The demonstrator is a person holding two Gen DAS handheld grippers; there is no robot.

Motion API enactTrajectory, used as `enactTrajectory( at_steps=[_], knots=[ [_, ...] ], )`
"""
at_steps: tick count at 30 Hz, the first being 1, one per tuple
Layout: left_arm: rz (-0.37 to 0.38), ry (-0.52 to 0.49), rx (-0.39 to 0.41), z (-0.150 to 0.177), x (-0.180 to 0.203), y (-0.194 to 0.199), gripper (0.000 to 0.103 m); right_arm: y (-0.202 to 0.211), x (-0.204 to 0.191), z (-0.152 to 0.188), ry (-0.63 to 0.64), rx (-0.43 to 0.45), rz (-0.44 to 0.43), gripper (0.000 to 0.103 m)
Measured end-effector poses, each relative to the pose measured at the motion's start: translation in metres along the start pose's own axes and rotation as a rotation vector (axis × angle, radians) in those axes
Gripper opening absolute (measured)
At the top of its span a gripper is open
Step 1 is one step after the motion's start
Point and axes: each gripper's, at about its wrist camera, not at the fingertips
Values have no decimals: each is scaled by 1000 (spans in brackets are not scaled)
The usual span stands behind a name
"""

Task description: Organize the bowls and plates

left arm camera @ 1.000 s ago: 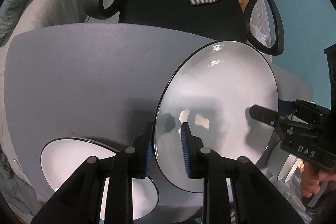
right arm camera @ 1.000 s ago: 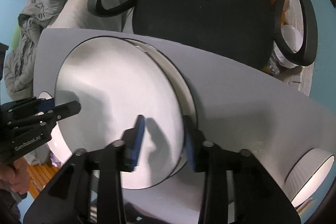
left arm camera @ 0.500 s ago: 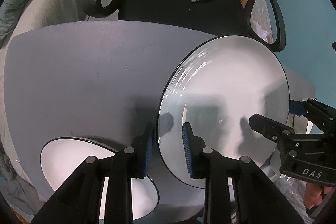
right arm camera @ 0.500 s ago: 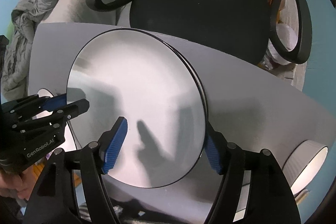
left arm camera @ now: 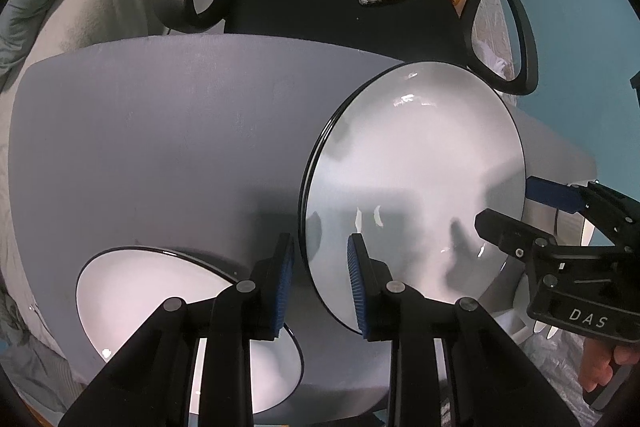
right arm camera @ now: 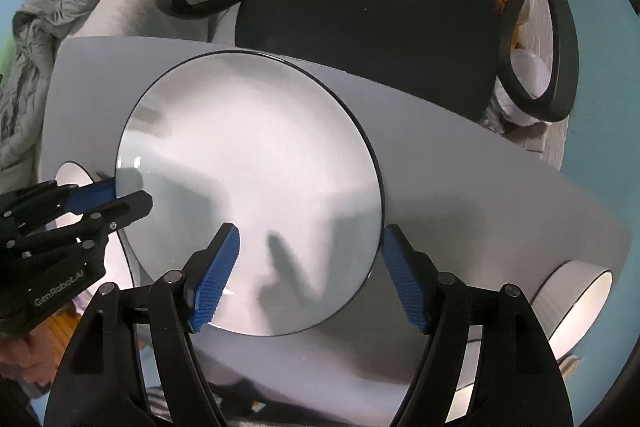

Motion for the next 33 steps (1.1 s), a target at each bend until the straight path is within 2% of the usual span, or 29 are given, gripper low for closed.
enactTrajectory(
  at_steps=[4, 7, 12, 20, 24, 28, 33],
  knots=[
    [0, -1, 8, 4, -1, 4, 29, 1, -1, 1, 7, 5, 6, 73],
    [-6, -4, 23, 10, -4, 10, 35, 1, -3, 5, 14, 9, 16, 73],
    [-24, -16, 49, 20, -8, 20, 36, 5, -3, 17, 15, 20, 32, 73],
    [-78, -51, 96, 40, -12, 36, 49, 18, -3, 39, 16, 45, 63, 73],
    [-96, -65, 128, 52, -16, 48, 51, 26, -1, 48, 7, 67, 59, 73],
    [-89, -38, 164, 67, -21, 58, 59, 38, -5, 58, 16, 94, 53, 73],
    [-84, 19, 190, 89, -32, 69, 59, 51, -13, 69, 48, 115, 40, 73]
  ],
)
Point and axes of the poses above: each gripper's, at about its wrist camera, not at the fingertips, and y roughly against the way its jaws point, x to its right, z to its underside, and after that the axes turned 6 degrees about y, right-handed
